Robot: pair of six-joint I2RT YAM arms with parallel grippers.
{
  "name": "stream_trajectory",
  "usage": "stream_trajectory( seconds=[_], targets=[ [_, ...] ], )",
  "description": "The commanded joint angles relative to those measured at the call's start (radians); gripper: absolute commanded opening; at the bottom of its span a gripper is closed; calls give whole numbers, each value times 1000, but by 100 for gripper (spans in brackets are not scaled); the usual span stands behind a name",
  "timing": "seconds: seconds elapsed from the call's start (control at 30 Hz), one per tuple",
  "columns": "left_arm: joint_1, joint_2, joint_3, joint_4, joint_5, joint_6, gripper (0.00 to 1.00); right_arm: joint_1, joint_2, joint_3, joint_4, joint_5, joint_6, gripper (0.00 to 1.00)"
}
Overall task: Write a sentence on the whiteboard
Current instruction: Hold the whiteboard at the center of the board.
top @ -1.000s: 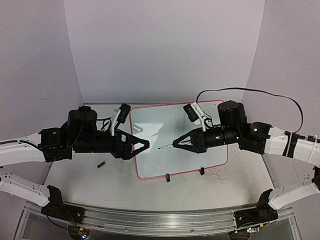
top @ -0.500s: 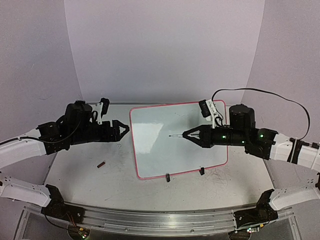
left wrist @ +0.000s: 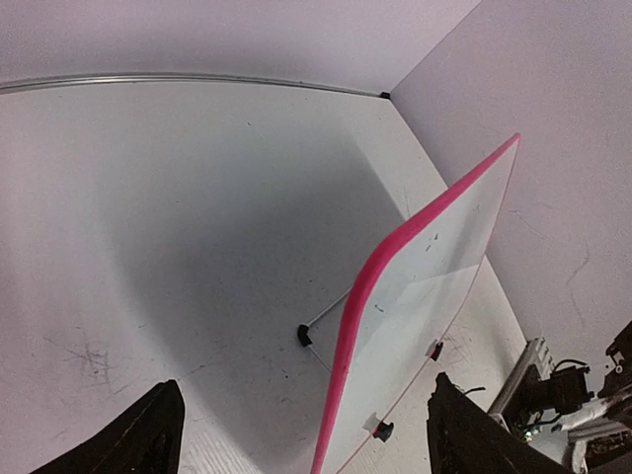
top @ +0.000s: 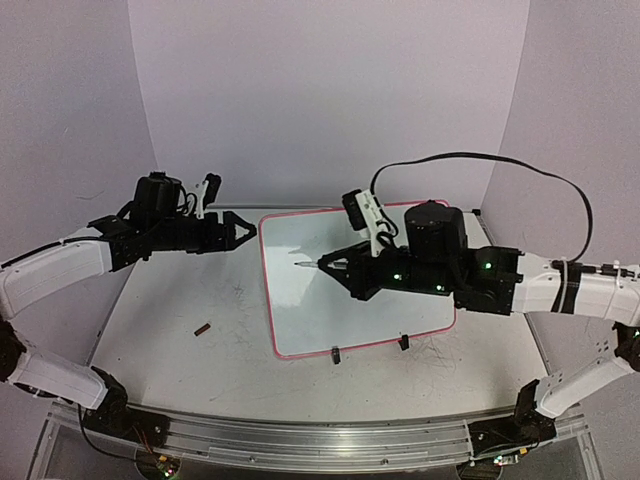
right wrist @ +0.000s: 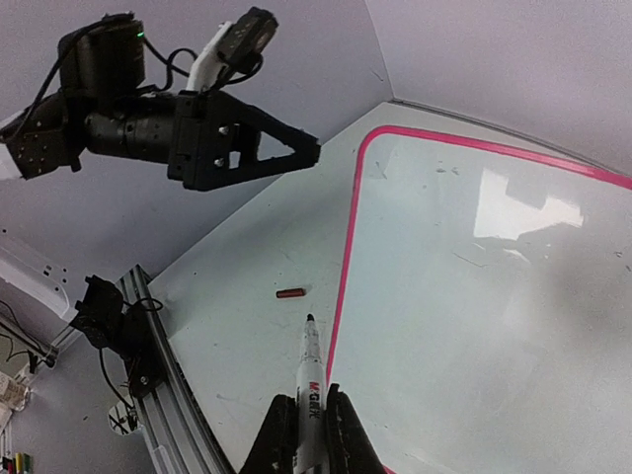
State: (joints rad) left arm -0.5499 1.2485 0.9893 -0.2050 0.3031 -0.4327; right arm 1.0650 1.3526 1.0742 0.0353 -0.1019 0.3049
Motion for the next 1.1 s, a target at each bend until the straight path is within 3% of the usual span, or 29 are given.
stream_trajectory(
  seconds=[0.0,0.23,0.43,1.07],
  targets=[
    [18,50,23,105,270,46,84,38,105,118,-16,150,-59,0],
    [59,155,20,200,430,65,70,58,239,226,-73,247,-120,0],
    [70,197,-7,261,464,72,56,83,283,255,-77,268,-183,0],
    [74,243,-32,286,498,101,38,123,379,286,-12,379,-222,0]
  ],
)
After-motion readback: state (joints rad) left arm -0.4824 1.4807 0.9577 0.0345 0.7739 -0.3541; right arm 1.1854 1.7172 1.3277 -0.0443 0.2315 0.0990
